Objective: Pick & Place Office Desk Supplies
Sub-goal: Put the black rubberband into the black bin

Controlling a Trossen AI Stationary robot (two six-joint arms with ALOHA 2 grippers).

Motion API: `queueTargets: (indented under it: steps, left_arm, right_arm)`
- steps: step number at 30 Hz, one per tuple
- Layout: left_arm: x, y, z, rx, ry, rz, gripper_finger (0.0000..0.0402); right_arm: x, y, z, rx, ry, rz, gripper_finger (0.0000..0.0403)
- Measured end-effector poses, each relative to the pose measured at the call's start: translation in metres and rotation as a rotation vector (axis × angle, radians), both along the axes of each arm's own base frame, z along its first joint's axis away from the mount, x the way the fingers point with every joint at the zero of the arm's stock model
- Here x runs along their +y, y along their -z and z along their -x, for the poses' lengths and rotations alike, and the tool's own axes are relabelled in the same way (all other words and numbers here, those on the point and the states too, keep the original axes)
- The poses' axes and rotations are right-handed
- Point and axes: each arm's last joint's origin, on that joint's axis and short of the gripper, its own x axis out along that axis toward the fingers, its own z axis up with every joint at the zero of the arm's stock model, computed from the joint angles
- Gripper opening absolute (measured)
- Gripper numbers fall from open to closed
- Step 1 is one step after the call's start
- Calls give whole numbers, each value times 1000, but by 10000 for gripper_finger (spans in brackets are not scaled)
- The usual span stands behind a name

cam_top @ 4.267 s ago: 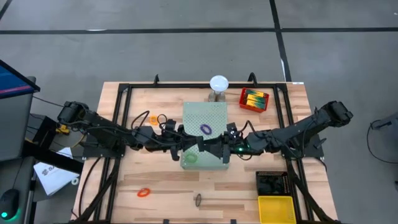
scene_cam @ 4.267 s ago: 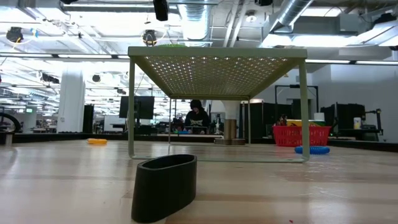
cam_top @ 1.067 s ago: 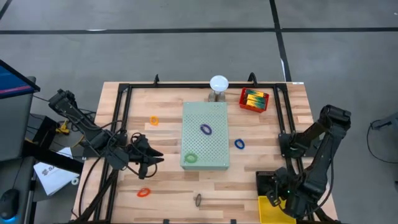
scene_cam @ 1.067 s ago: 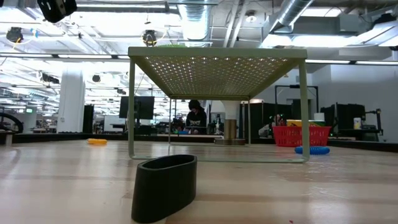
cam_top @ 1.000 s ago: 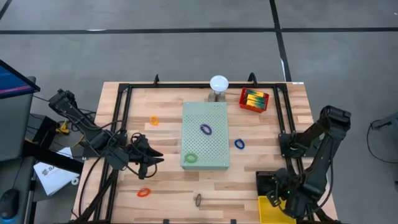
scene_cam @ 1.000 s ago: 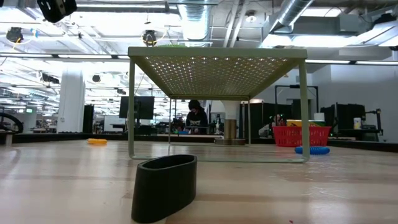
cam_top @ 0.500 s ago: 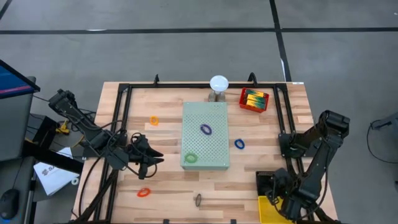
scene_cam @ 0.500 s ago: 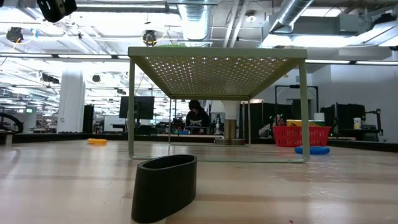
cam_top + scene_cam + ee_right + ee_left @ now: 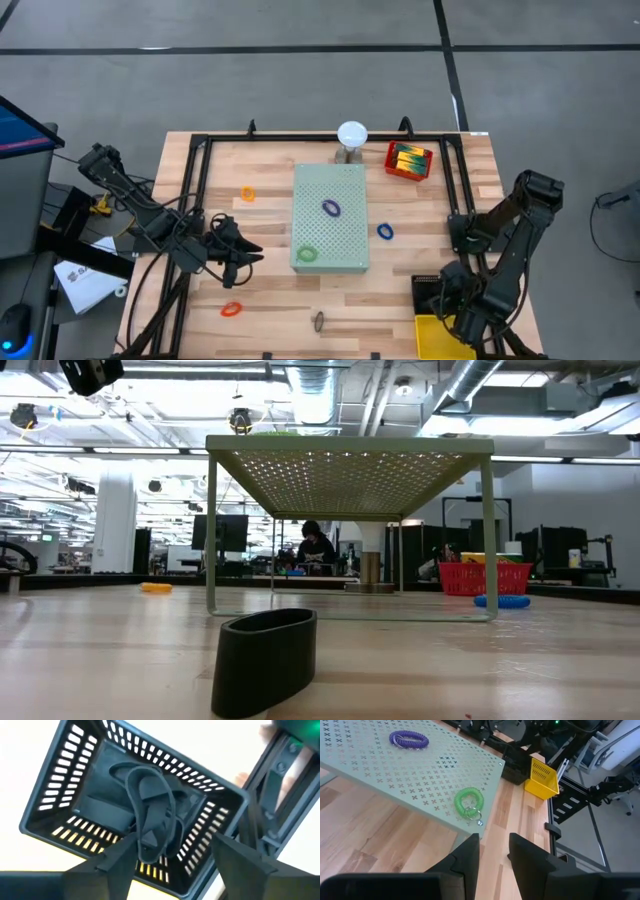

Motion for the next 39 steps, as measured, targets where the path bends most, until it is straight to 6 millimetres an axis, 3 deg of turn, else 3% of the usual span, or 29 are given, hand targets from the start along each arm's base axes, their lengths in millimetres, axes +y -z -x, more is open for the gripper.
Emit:
queueTargets:
  steps: [10,15,21,25,28,39]
  left_arm:
    - [-3,1,1,44,125,-14,102]
    - [-9,4,4,112,328,-5,102]
    - [-32,19,9,257,606,39,102]
    - [-52,39,7,350,708,-32,114]
    - [-65,56,-3,379,741,-100,136]
    - [-113,94,-46,161,895,-309,212]
  right_arm:
    - [-17,-22,0,-124,11,-11,260]
    - [-27,-35,-7,-292,23,-30,260]
    - [-34,-46,-19,-492,68,-33,260]
    - [-33,-49,-27,-589,83,-42,260]
    - [-30,-49,-33,-641,103,-49,260]
    - [-17,-51,-44,-742,152,-164,260]
